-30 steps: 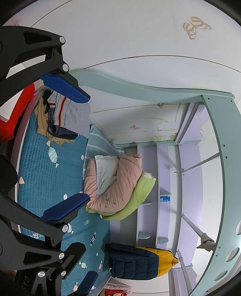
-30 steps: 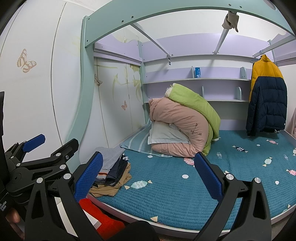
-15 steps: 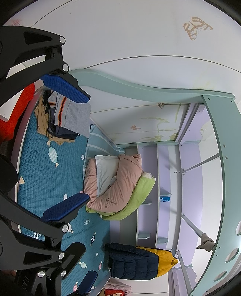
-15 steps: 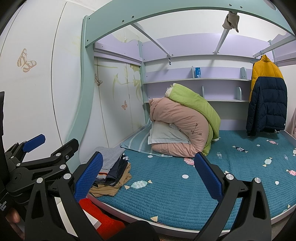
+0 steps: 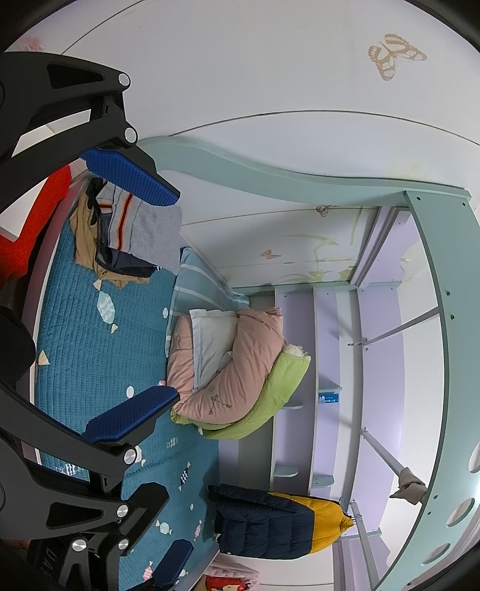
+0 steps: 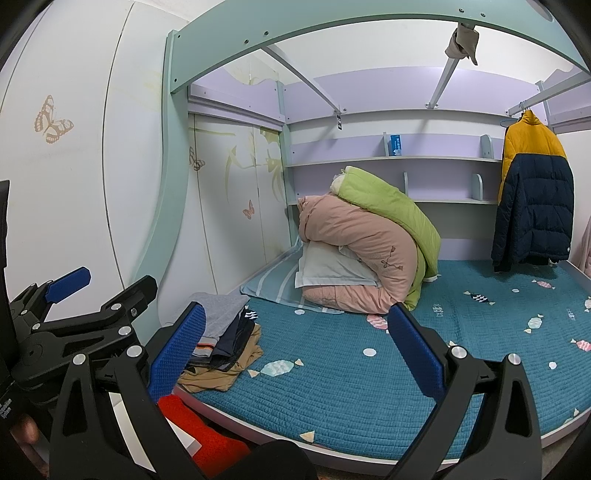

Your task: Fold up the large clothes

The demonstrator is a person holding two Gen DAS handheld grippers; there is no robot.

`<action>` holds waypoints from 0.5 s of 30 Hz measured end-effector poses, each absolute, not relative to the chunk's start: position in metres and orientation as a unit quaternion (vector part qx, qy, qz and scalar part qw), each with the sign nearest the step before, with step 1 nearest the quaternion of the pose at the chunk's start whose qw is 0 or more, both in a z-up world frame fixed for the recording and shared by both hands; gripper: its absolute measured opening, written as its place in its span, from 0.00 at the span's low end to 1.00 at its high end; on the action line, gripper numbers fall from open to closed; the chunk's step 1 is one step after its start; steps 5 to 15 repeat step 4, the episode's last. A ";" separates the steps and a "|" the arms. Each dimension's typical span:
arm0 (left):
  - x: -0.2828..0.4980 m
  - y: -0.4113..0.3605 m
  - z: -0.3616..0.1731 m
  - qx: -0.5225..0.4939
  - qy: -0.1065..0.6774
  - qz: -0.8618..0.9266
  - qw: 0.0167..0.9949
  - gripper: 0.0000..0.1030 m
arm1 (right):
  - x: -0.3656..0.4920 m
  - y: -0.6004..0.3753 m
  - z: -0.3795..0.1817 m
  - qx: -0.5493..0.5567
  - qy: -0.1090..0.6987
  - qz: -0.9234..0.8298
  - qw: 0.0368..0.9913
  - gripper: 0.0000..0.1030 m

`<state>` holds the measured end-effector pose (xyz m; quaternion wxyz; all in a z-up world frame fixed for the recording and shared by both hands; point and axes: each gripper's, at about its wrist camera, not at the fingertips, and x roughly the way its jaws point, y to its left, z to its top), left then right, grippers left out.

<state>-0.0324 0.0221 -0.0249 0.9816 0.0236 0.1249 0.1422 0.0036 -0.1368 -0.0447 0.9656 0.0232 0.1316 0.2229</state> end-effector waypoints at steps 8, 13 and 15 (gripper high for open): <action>-0.034 0.024 -0.028 0.023 0.126 0.142 0.982 0.95 | 0.004 -0.135 -0.046 0.022 0.132 0.223 0.966 0.93; -0.034 0.024 -0.028 0.023 0.126 0.142 0.982 0.95 | 0.004 -0.135 -0.046 0.022 0.132 0.223 0.966 0.93; -0.034 0.024 -0.028 0.023 0.126 0.142 0.982 0.95 | 0.004 -0.135 -0.046 0.022 0.132 0.223 0.966 0.93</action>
